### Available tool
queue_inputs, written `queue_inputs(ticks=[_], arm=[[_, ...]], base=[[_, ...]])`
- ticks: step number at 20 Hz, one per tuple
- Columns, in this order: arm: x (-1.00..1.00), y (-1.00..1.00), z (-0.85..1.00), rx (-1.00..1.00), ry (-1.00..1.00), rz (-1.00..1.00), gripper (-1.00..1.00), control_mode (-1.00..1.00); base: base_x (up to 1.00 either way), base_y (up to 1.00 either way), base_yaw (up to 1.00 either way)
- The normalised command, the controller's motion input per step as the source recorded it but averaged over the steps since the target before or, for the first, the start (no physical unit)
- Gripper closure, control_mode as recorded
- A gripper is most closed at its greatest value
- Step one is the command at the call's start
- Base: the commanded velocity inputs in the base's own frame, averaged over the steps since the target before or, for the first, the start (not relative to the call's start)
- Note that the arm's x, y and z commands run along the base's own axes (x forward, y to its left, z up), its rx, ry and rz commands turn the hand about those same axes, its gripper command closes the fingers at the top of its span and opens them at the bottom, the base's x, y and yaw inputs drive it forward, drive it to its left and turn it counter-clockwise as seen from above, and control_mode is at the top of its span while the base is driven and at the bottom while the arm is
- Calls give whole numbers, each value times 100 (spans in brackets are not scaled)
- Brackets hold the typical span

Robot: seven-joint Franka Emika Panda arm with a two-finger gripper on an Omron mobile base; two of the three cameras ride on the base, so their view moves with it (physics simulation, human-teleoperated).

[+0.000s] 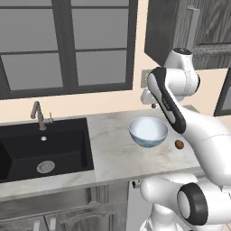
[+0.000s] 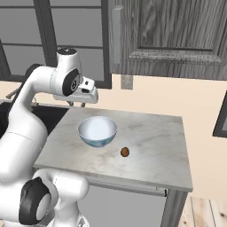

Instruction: Gather the eggs and milk located in the vicinity of the sink area and place them right next to the bowl.

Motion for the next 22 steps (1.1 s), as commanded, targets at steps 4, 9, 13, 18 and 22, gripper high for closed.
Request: queue_inputs(ticks=[4,9,13,18,22], arm=[[0,-7,0,0,0,1,-100,-100],[0,-12,0,0,-5,3,-100,-100],[-6,-11,0,0,-4,4,-100,-100],[-13,-14,-4,-3,0,3,-100,-100],[-13,-22,-6,-2,0,2,-100,-100]], base=[[0,0,0],[0,0,0],[0,0,0],[0,0,0],[0,0,0]])
